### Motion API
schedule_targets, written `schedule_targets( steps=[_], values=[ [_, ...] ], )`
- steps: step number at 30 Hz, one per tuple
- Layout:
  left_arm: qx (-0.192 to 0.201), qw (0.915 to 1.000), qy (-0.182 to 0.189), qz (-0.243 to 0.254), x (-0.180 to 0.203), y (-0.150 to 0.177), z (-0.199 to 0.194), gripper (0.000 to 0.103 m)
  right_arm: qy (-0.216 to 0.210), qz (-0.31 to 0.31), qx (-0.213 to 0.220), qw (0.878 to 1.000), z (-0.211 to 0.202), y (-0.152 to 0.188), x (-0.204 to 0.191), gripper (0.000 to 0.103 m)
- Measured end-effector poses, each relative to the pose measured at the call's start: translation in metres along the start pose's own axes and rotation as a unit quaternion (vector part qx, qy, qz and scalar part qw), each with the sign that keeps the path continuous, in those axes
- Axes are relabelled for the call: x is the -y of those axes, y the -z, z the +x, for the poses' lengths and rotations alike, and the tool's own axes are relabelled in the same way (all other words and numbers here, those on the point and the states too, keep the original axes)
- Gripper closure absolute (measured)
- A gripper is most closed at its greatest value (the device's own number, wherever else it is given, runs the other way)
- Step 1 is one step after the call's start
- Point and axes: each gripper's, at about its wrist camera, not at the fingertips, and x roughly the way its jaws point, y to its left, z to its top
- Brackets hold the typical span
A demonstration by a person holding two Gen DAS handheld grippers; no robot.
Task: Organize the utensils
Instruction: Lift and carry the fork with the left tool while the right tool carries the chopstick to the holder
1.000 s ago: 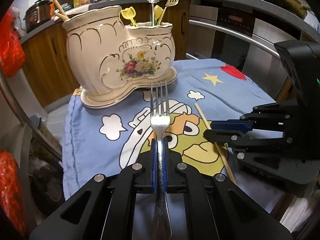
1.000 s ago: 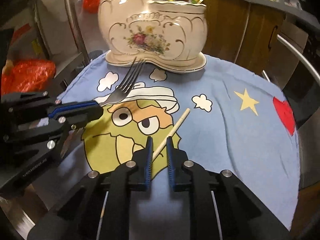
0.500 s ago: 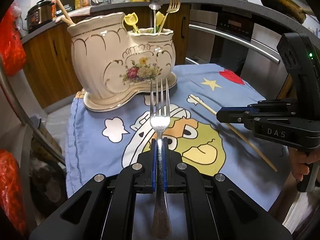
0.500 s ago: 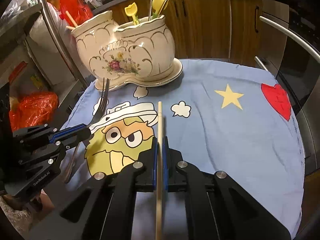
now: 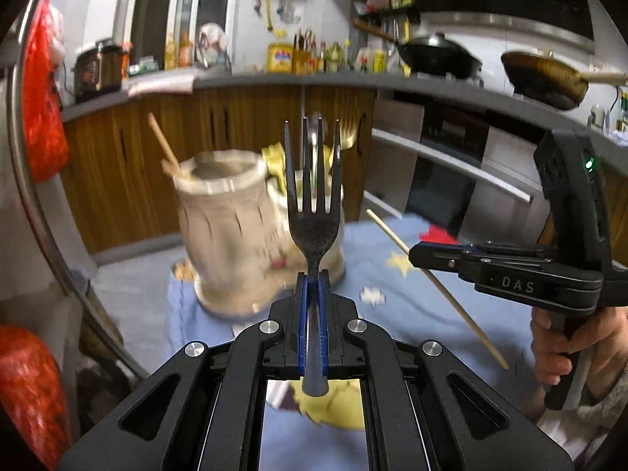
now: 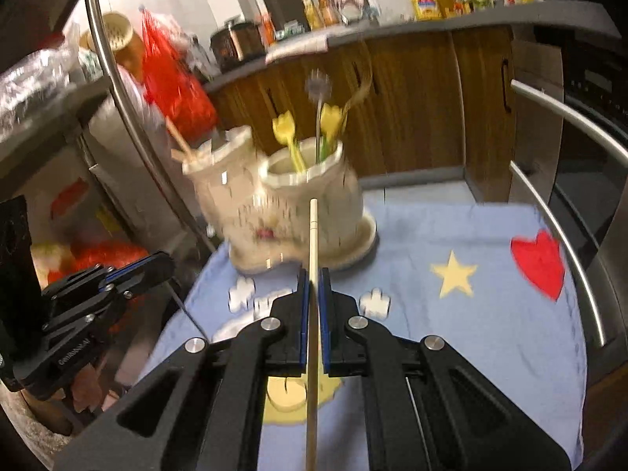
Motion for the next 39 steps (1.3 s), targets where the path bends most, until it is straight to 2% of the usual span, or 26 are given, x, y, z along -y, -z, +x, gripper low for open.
schedule_targets(
  steps=[11, 16, 20, 24, 30, 39],
  values=[
    [0.077, 0.9970, 0.011, 0.001, -0.027, -0.072, -0.014, 0.097, -0.013, -0.016, 0.124, 0.992, -0.004, -0.073, -0.004, 0.098],
    [0.111, 0.9938, -0.006, 0.011, -0.037, -0.111, -0.013, 0.097, -0.027, -0.031, 0.156, 0.987, 0.017, -0.104, -0.012, 0.098],
    [0.129, 0.9913, -0.021, 0.014, -0.045, -0.130, -0.008, 0.097, -0.033, -0.037, 0.189, 0.981, 0.032, -0.122, -0.015, 0.098],
    [0.127, 0.9910, -0.035, 0.026, -0.048, -0.131, 0.009, 0.097, -0.041, -0.044, 0.221, 0.974, 0.049, -0.133, -0.018, 0.098],
    [0.104, 0.9938, -0.033, 0.022, -0.057, -0.120, 0.034, 0.097, -0.039, -0.070, 0.271, 0.959, 0.068, -0.132, -0.025, 0.098],
    [0.083, 0.9964, -0.017, 0.012, -0.068, -0.103, 0.049, 0.097, -0.006, -0.110, 0.294, 0.949, 0.088, -0.121, -0.033, 0.098]
  ],
)
